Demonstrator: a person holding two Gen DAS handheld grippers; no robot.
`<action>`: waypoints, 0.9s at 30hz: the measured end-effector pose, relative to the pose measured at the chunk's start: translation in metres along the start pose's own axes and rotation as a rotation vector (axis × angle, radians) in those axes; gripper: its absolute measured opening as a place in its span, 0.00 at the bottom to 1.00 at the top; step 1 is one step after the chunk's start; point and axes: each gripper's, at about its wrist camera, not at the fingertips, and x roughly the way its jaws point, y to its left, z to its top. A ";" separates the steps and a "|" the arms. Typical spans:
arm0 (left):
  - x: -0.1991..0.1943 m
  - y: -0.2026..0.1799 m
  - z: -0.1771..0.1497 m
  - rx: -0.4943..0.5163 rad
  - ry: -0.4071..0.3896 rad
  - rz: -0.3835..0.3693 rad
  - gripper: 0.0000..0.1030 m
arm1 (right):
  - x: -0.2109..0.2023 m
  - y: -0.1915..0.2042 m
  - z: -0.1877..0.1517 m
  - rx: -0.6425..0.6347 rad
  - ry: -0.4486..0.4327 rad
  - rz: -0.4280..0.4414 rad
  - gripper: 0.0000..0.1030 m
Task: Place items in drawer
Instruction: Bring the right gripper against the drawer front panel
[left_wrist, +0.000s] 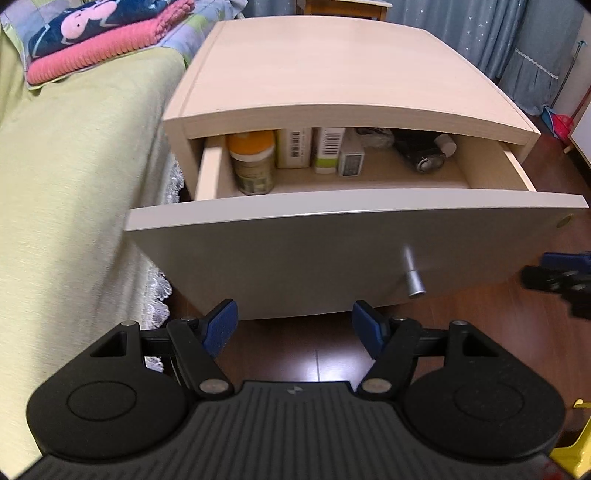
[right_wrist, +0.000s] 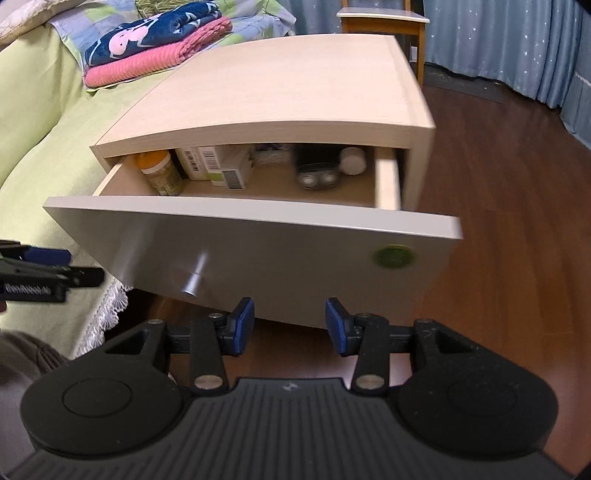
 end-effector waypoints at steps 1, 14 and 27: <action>0.002 -0.002 0.001 -0.005 0.002 0.003 0.67 | 0.003 0.004 0.001 -0.005 -0.004 -0.013 0.37; 0.021 -0.006 0.013 -0.034 0.004 0.029 0.65 | 0.012 0.007 0.012 -0.009 -0.018 -0.026 0.21; 0.026 -0.001 0.023 -0.060 0.000 0.032 0.62 | 0.017 0.004 0.021 0.005 -0.018 -0.037 0.15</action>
